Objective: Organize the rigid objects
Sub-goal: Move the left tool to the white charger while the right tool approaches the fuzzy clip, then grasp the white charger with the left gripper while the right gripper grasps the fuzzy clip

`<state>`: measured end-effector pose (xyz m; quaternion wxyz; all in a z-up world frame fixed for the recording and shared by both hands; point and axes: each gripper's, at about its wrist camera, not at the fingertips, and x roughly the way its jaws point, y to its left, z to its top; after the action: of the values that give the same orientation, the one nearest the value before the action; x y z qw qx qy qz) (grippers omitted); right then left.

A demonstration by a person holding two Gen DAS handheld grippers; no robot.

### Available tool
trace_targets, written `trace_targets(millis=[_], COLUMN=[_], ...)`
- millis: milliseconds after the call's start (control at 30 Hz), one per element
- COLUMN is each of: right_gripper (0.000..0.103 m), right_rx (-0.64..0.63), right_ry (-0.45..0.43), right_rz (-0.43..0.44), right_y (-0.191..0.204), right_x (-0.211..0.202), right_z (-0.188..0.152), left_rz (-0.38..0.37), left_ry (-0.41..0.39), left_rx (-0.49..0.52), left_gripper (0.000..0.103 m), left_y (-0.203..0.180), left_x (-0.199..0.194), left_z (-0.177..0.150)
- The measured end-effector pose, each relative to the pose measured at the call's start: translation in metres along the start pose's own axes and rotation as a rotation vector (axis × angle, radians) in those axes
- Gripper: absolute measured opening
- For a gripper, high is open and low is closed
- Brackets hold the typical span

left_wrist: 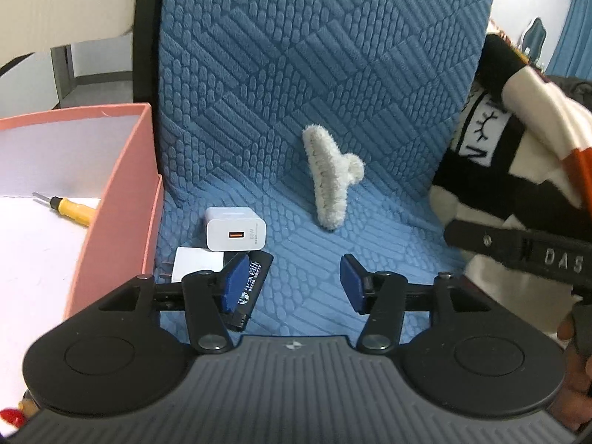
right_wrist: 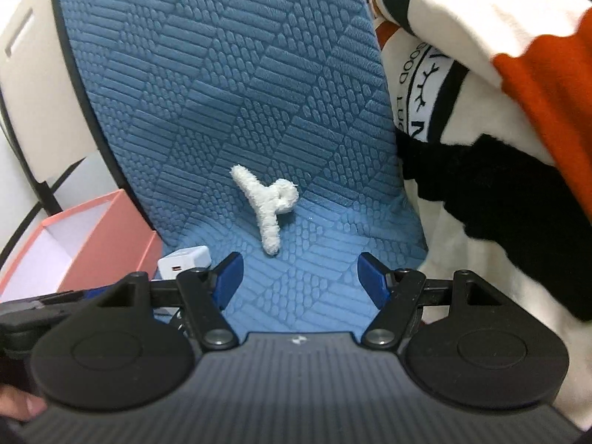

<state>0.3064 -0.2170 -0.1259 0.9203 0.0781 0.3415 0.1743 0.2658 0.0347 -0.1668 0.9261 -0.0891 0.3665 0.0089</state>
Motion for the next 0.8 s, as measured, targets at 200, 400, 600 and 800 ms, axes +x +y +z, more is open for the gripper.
trace_targets(millis=[200, 400, 600, 800], right_gripper=[0.070, 0.060, 0.051, 0.046], right_rx=[0.029, 0.043, 0.022, 0.020], right_ry=[0.034, 0.068, 0.116, 0.176], right_rz=[0.033, 0.077, 0.090, 0.138], right_y=[0.001, 0.003, 0.006, 0.010], right_x=[0.031, 0.055, 0.087, 0.111], right_z=[0.016, 0.030, 0.040, 0.039], left_rz=[0.051, 0.100, 0.135, 0.191], left_ry=[-0.001, -0.014, 0.003, 0.029], left_rx=[0.028, 0.052, 0.052, 0.057], left_gripper=[0.061, 0.065, 0.065, 0.065], left_y=[-0.006, -0.002, 0.003, 0.005], left_x=[0.023, 0.037, 0.051, 0.065], left_z=[0.011, 0.021, 0.026, 0.027])
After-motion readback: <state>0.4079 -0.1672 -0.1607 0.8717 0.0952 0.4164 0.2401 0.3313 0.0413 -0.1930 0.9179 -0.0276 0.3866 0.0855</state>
